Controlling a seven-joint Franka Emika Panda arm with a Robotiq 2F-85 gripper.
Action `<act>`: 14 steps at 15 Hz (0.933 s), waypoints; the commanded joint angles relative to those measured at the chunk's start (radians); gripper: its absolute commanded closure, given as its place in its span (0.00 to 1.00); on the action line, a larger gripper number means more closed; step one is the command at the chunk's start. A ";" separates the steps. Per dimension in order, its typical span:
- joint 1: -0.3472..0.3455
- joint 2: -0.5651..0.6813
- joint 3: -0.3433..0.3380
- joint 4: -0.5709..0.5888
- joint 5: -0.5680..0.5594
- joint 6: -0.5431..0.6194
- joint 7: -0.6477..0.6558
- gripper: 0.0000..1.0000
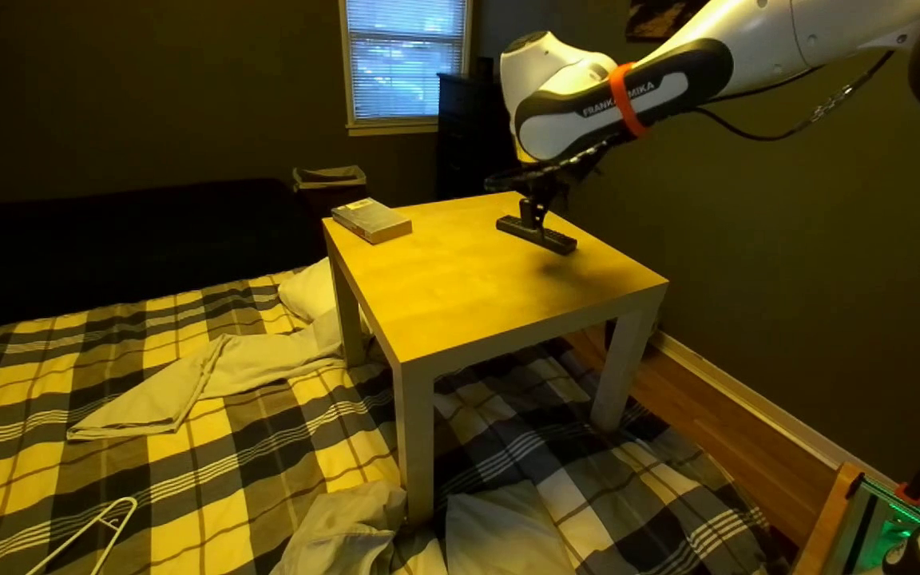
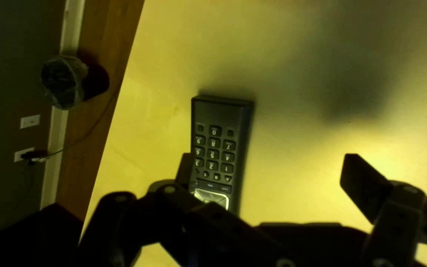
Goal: Flip the remote control over
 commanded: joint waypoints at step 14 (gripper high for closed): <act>-0.097 0.014 -0.024 0.223 0.427 -0.023 -0.077 0.00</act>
